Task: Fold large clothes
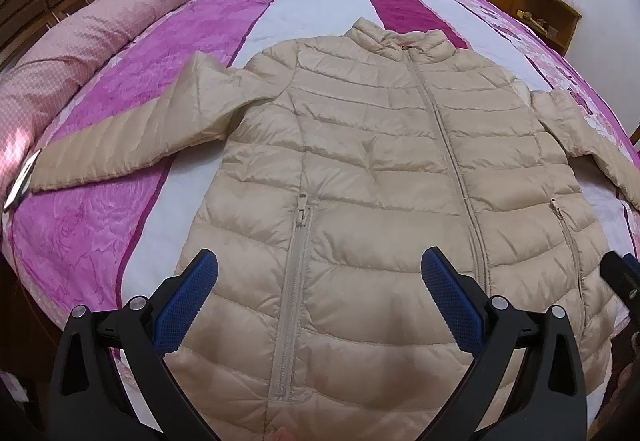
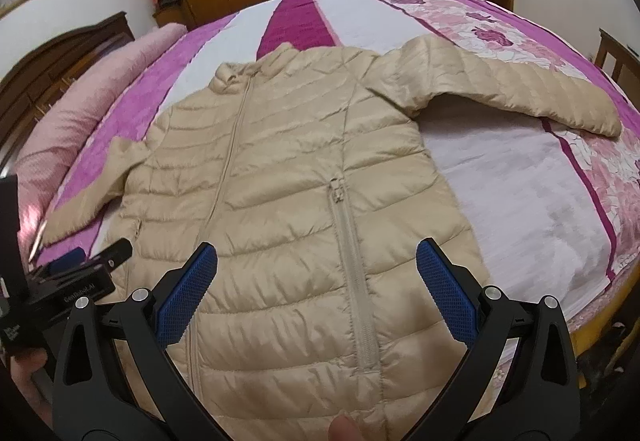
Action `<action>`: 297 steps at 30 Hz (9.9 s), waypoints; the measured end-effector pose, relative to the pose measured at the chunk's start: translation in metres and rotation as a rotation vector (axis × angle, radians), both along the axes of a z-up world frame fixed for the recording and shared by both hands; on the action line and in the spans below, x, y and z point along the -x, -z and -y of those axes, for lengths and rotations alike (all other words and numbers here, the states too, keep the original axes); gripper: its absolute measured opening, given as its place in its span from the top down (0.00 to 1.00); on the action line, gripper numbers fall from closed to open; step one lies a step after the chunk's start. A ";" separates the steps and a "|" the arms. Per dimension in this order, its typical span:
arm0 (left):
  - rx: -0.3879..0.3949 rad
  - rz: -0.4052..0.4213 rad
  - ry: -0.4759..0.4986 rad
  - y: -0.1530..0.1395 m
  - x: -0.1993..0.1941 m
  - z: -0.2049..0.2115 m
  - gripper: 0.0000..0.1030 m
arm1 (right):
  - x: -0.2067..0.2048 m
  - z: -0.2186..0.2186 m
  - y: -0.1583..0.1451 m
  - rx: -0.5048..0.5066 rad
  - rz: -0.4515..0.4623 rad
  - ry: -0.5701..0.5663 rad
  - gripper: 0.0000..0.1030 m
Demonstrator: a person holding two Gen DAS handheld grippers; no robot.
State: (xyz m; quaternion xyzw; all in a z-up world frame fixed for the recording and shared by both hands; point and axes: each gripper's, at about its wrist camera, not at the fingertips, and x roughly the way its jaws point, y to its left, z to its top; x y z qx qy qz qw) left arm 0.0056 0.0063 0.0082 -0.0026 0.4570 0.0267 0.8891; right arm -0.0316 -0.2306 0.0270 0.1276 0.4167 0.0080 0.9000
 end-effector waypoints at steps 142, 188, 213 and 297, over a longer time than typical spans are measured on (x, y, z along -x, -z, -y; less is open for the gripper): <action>0.050 -0.014 -0.074 0.011 -0.054 -0.086 0.05 | -0.198 -0.094 0.032 -0.327 -0.072 -0.261 0.54; -0.052 0.128 0.248 0.002 -0.182 0.111 0.74 | -0.119 0.122 0.025 -0.259 -0.023 0.142 0.32; 0.140 0.157 0.042 -0.028 -0.161 -0.053 0.37 | -0.173 0.086 0.028 -0.128 -0.036 0.045 0.32; 0.394 0.272 -0.380 0.017 -0.090 -0.294 0.93 | -0.038 0.044 0.035 -0.135 -0.129 0.063 0.06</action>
